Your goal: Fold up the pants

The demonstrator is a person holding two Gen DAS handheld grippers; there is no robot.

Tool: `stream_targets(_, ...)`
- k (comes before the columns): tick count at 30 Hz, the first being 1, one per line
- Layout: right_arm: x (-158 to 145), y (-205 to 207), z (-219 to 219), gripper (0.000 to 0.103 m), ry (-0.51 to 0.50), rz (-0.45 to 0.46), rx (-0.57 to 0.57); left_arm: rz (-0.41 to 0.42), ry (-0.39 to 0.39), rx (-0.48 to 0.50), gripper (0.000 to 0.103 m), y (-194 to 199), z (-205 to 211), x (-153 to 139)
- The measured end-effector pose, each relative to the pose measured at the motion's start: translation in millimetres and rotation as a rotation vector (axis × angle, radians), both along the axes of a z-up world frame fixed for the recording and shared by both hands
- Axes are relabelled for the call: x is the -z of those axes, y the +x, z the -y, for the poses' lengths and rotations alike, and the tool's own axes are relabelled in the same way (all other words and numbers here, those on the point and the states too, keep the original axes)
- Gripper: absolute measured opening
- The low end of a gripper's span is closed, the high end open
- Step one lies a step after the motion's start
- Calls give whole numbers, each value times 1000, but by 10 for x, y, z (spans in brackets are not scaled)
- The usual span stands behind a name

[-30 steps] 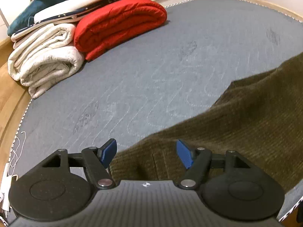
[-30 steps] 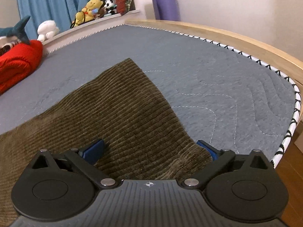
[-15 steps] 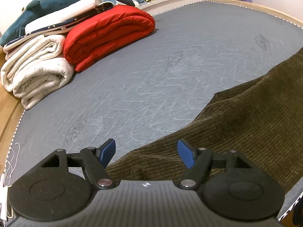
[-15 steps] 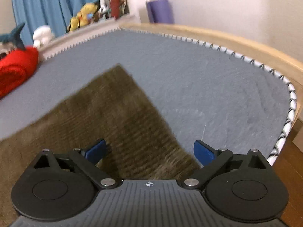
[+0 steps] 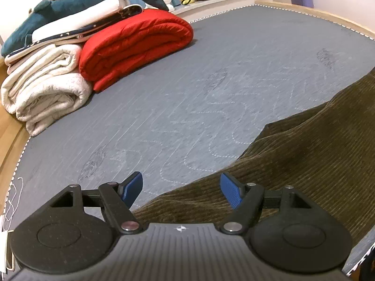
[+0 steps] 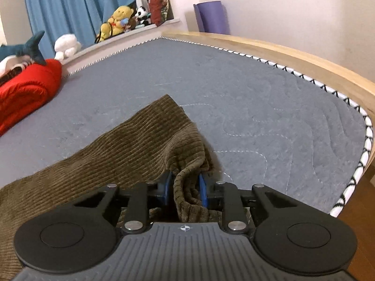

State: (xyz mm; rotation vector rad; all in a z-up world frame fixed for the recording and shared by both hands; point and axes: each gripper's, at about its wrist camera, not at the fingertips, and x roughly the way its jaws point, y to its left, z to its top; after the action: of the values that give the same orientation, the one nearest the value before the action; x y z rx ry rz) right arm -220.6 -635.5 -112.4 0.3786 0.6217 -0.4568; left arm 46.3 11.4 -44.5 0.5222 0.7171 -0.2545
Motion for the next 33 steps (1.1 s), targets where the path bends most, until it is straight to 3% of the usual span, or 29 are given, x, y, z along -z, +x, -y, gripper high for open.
stream_targets(9, -204, -72, -37, 23, 48, 94, -12, 4, 5, 15, 80, -19, 53, -3)
stream_targets(17, -760, 124, -353, 19, 73, 207, -152, 6, -5, 11, 80, 0, 73, -16)
stream_targets(22, -1318, 631, -1143, 18, 28, 258, -416, 7, 1, 31, 80, 3, 154, -16)
stream_targets(26, -1548, 1104, -2059, 18, -5, 222, -657, 6, 1, 44, 80, 14, 208, -15)
stream_targets(29, -1444, 1393, -2795, 15, 52, 143, -784, 2, 0, 48, 81, 31, 231, 1)
stream_targets(31, -1244, 1493, -3244, 15, 146, 81, -891, -9, -4, 46, 81, 52, 231, 17)
stream_targets(33, -1104, 1517, -3601, 20, 179, 9, -985, -24, -17, 43, 81, 77, 228, 26)
